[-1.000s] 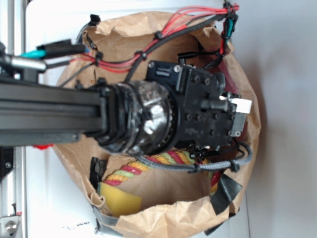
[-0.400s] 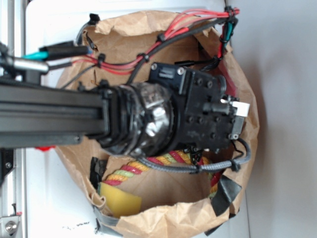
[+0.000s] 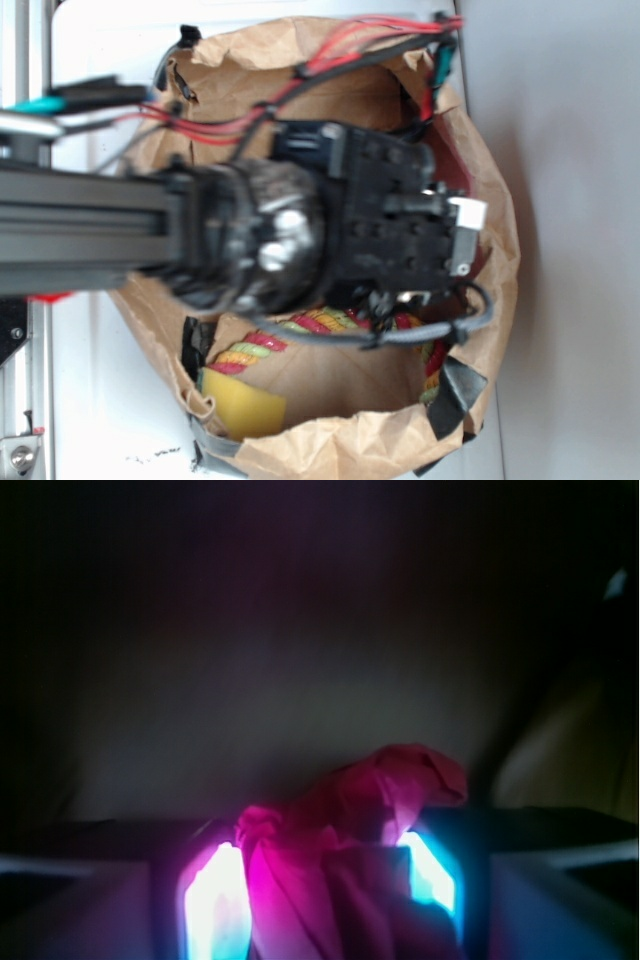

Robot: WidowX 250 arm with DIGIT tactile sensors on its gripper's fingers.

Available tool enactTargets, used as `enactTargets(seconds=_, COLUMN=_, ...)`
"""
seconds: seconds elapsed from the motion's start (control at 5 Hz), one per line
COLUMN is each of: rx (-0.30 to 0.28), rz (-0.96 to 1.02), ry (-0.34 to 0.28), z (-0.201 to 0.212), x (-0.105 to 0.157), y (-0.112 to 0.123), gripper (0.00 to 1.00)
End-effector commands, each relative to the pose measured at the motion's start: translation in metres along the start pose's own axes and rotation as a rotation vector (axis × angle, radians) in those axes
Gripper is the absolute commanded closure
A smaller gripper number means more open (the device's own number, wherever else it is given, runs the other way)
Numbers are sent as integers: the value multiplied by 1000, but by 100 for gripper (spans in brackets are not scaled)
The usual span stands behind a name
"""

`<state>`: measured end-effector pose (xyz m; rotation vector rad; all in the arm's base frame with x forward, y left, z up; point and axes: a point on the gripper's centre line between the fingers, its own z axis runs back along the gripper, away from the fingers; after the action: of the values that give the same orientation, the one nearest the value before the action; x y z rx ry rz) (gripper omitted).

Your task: Grab the red paper.

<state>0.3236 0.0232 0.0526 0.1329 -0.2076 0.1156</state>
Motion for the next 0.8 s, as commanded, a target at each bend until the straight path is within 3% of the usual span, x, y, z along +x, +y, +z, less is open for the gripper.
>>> enactTargets(seconds=0.0, rx=-92, rz=30, ry=-81, z=78, x=12, y=35, gripper=100)
enactTargets(seconds=0.4, rx=-151, rz=17, ry=-95, z=113, x=1, y=42, gripper=100)
enactTargets(seconds=0.6, rx=-136, rz=22, ry=-103, z=129, x=-3, y=33, gripper=100)
